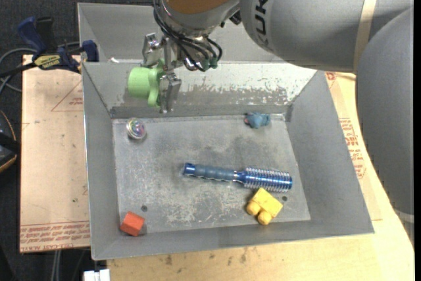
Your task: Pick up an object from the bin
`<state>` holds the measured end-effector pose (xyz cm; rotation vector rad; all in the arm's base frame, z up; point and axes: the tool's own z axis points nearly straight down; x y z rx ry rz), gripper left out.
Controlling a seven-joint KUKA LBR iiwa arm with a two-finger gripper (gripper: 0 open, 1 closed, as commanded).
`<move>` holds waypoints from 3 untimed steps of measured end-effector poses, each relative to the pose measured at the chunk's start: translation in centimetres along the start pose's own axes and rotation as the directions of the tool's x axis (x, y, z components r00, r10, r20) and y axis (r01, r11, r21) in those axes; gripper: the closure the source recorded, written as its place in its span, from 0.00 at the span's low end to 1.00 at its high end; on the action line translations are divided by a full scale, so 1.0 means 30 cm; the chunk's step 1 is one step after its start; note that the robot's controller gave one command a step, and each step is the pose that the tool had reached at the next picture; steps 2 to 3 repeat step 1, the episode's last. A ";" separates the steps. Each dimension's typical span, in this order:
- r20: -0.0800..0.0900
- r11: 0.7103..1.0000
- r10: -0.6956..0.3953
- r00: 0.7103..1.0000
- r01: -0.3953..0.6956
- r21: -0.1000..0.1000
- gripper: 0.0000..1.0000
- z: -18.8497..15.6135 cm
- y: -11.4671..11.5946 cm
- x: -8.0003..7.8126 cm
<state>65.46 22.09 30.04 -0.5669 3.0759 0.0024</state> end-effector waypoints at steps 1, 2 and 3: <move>-0.015 1.000 -0.005 1.000 0.004 -0.002 1.00 0.011 0.069 0.177; -0.015 1.000 -0.005 1.000 0.004 -0.002 1.00 0.011 0.069 0.177; -0.015 1.000 -0.005 1.000 0.004 -0.002 1.00 0.011 0.069 0.177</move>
Offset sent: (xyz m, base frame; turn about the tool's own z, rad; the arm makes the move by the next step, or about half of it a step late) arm -0.0552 -0.0005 -0.0041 -0.0015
